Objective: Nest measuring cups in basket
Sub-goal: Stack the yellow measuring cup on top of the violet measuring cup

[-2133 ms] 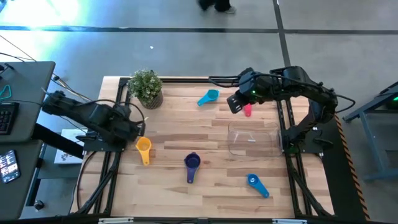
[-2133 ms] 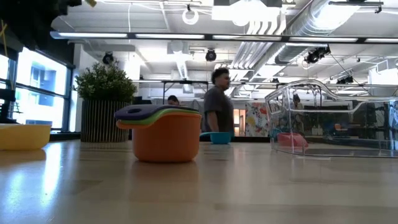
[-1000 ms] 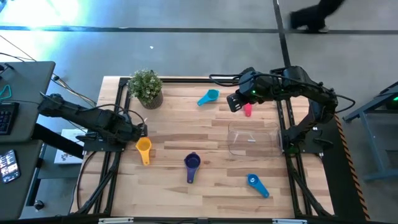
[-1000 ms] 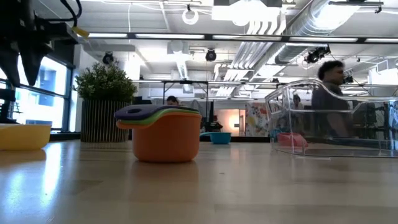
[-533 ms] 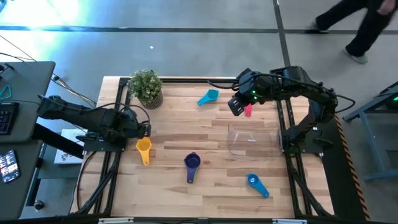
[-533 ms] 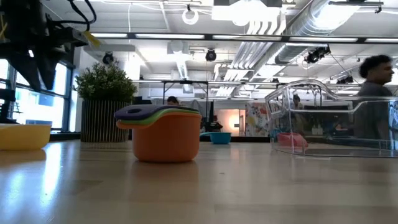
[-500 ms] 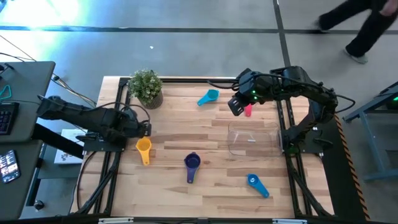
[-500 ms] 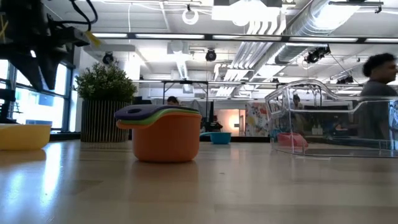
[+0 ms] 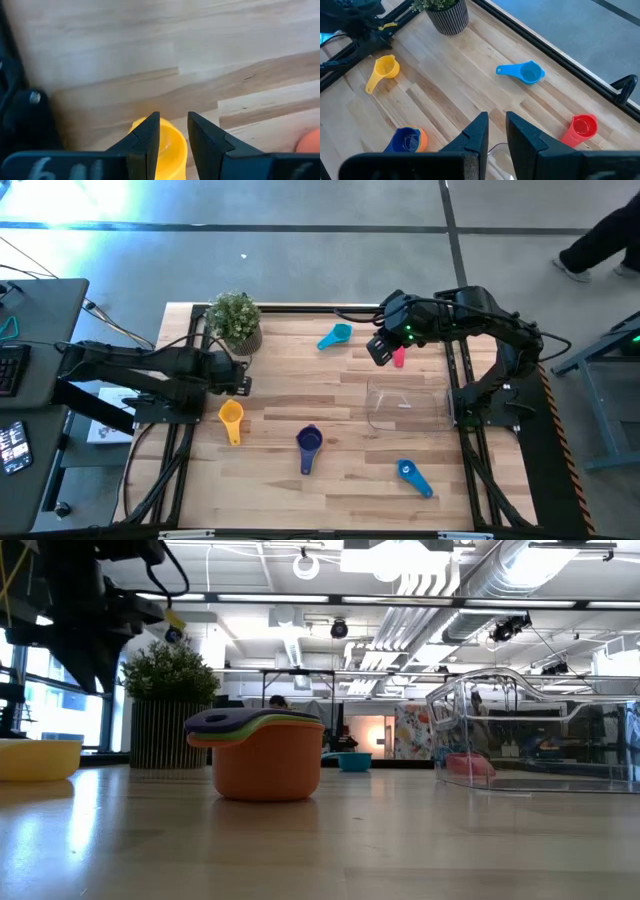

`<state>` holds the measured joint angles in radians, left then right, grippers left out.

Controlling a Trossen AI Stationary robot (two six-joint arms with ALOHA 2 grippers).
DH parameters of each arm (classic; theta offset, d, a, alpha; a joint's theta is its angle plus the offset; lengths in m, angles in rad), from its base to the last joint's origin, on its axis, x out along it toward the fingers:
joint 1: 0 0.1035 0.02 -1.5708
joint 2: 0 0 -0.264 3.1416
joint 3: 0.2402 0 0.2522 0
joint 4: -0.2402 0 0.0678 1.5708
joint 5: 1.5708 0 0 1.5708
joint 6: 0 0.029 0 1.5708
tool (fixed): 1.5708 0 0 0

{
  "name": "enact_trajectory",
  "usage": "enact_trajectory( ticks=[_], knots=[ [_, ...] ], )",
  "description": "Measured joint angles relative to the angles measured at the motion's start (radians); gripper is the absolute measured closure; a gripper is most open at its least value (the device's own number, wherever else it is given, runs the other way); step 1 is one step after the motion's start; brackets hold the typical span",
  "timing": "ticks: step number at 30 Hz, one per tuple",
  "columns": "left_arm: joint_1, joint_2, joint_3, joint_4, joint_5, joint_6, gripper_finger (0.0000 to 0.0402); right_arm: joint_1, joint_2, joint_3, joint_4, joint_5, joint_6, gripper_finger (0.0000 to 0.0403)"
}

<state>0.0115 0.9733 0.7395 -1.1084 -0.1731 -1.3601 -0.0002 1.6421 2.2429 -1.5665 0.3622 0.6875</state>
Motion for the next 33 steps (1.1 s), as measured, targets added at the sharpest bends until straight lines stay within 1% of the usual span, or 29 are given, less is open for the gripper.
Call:
enact_trajectory(
  ticks=[5,10,14,19,21,27,33],
  knots=[
    [0.048,0.0,0.0,0.042,0.065,0.213,0.0309,0.0,0.0,0.0,0.0,0.0,-0.001,0.0343],
    [0.085,0.028,0.0,0.037,0.095,0.417,0.0307,0.0,0.0,0.0,0.0,0.001,0.0,0.0343],
    [0.102,0.063,0.0,0.037,0.122,0.552,0.03,0.0,0.0,0.0,0.0,0.001,0.0,0.0343],
    [0.114,0.128,0.0,0.009,0.198,0.716,0.0294,0.0,0.0,0.0,0.0,0.002,0.009,0.0343],
    [0.113,0.158,0.0,-0.016,0.202,0.746,0.0293,0.0,0.0,0.0,0.0,0.002,0.011,0.0343],
    [0.113,0.224,0.0,-0.054,0.202,0.737,0.0293,0.0,0.0,0.0,0.0,0.002,0.011,0.0343],
    [0.113,0.241,0.0,-0.057,0.208,0.736,0.0293,0.0,0.0,0.0,0.0,0.002,0.011,0.0343]
  ],
)
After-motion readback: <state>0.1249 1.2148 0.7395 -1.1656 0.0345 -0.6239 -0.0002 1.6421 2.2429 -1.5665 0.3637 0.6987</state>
